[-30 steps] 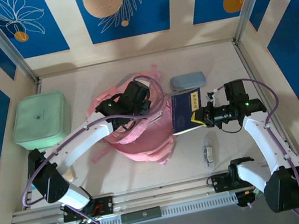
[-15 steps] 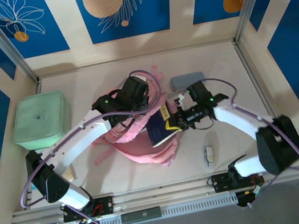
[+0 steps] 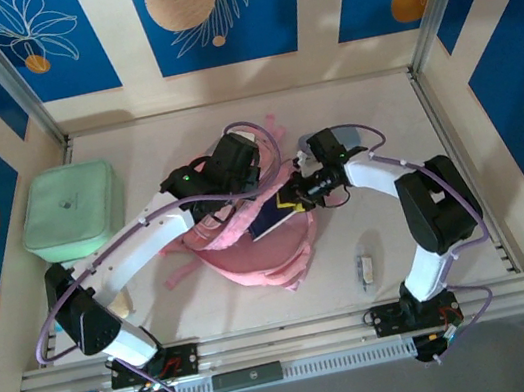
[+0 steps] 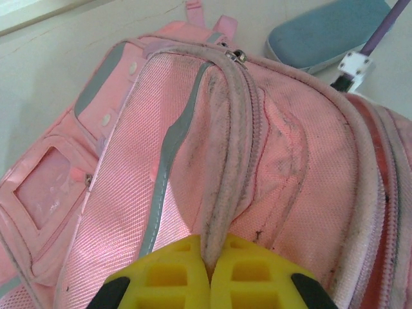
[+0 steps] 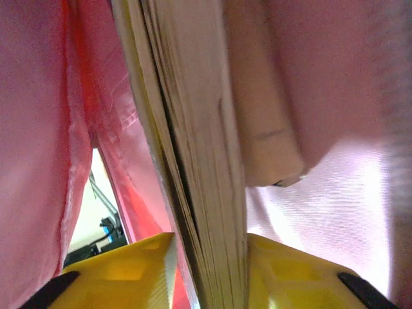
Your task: Pack the student bag
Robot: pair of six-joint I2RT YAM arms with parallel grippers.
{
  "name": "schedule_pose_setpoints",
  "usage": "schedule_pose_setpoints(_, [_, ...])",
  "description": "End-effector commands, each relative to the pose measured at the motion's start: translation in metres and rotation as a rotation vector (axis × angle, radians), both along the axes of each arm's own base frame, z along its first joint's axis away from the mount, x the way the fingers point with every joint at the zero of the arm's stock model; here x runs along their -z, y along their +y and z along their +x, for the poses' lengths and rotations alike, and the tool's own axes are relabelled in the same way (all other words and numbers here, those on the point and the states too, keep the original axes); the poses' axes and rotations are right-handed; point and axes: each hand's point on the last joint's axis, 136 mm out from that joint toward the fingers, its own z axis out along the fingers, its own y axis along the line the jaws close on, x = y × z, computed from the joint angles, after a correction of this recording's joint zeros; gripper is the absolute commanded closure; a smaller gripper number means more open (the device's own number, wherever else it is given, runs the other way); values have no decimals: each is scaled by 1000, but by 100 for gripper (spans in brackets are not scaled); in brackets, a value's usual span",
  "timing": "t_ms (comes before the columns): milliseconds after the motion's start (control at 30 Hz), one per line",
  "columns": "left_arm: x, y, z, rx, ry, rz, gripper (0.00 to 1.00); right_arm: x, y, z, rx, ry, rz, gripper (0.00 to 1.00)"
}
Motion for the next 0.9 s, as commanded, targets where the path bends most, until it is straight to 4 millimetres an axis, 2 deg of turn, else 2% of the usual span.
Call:
schedule_pose_setpoints(0, [-38, 0, 8, -39, -89, -132, 100, -9, -18, -5, 14, -29, -36, 64])
schedule_pose_setpoints(100, [-33, -2, 9, -40, -81, -139, 100, -17, -35, -16, 59, -43, -123, 64])
schedule_pose_setpoints(200, [-29, -4, 10, -40, -68, -138, 100, -24, -38, -36, 94, -75, -176, 64])
schedule_pose_setpoints(300, [-27, -8, 10, -36, -62, -153, 100, -18, -22, -58, 93, -59, -154, 67])
schedule_pose_setpoints(367, [-26, -9, 11, -34, -56, -158, 100, -9, -9, -70, 92, -26, -126, 73])
schedule_pose_setpoints(467, [-29, -9, 10, -36, -57, -168, 100, 7, 7, -72, 104, -26, -140, 82])
schedule_pose_setpoints(600, [-30, -9, 7, -35, -45, -185, 100, 14, 24, -54, 114, -102, -180, 92])
schedule_pose_setpoints(767, [-28, -9, -2, -35, -6, -219, 100, 23, 17, -14, 216, -182, -237, 97])
schedule_pose_setpoints(867, [-28, -8, -5, -43, 4, -238, 100, 19, 17, 5, 249, -233, -218, 98])
